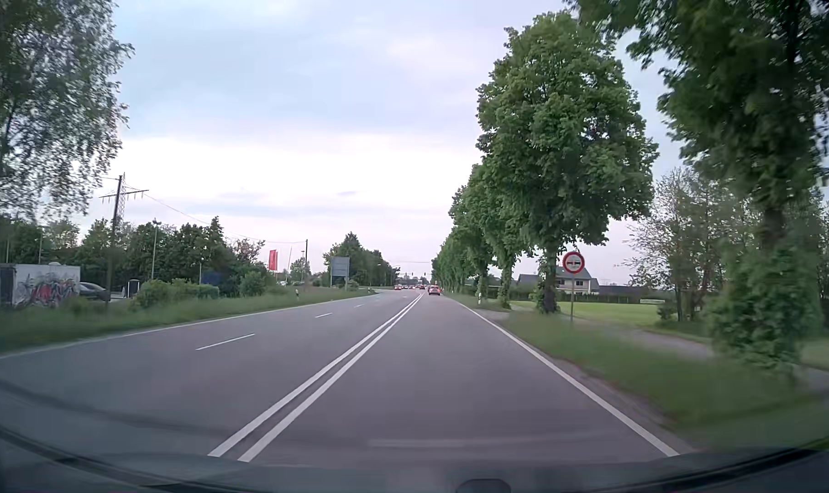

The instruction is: Follow the waypoints while adhering to traffic rules and regulations

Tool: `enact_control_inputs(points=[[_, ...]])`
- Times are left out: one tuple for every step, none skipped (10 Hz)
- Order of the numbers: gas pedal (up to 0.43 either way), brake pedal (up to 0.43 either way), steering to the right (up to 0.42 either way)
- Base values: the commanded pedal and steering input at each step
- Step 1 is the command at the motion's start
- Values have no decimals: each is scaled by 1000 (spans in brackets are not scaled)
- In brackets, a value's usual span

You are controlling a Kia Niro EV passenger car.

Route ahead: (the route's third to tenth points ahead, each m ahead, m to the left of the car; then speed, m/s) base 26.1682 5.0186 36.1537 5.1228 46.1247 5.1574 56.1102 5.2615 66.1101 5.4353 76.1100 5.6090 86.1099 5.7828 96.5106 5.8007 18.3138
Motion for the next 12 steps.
enact_control_inputs(points=[[0,0,0],[0,0,0],[0,0,0],[0,0,0],[0,0,0],[0,0,0],[0,0,0],[0,0,0],[0,0,0],[0,0,0],[0,0,0],[0,0,0]])
